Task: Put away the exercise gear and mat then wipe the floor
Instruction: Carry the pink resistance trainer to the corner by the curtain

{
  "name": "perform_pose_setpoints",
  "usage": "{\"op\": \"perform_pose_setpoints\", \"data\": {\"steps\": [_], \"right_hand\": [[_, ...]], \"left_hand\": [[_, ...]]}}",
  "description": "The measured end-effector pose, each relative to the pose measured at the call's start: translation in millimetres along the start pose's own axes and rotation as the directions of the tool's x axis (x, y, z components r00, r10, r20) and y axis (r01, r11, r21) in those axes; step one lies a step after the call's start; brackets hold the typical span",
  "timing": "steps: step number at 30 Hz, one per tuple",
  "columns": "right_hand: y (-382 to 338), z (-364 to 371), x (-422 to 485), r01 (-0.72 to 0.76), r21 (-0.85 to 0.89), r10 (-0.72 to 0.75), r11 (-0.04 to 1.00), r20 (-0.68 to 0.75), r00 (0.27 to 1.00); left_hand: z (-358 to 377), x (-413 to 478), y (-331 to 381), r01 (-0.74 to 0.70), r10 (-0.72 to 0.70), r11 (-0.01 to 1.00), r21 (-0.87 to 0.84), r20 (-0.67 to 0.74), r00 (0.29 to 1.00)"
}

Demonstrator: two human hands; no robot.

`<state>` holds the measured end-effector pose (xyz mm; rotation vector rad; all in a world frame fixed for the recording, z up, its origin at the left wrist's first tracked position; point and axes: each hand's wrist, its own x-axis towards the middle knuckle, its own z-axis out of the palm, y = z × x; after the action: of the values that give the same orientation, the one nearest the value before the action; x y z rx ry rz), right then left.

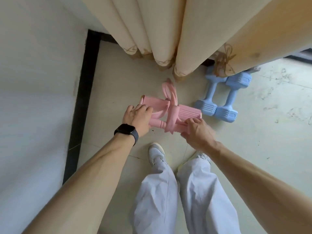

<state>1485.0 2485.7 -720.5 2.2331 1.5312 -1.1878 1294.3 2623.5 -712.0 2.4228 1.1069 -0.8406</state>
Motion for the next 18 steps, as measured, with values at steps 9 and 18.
{"op": "perform_pose_setpoints", "data": {"steps": [9,18], "right_hand": [[23,57,97,0.022,-0.134,-0.073,0.991,-0.386,0.92],[44,55,122,-0.04,-0.107,-0.034,0.993,-0.613,0.789]], "left_hand": [[57,110,-17,-0.072,0.096,0.993,0.091,-0.305,0.947],[73,134,-9,-0.08,0.138,0.989,0.121,-0.616,0.776]]}}
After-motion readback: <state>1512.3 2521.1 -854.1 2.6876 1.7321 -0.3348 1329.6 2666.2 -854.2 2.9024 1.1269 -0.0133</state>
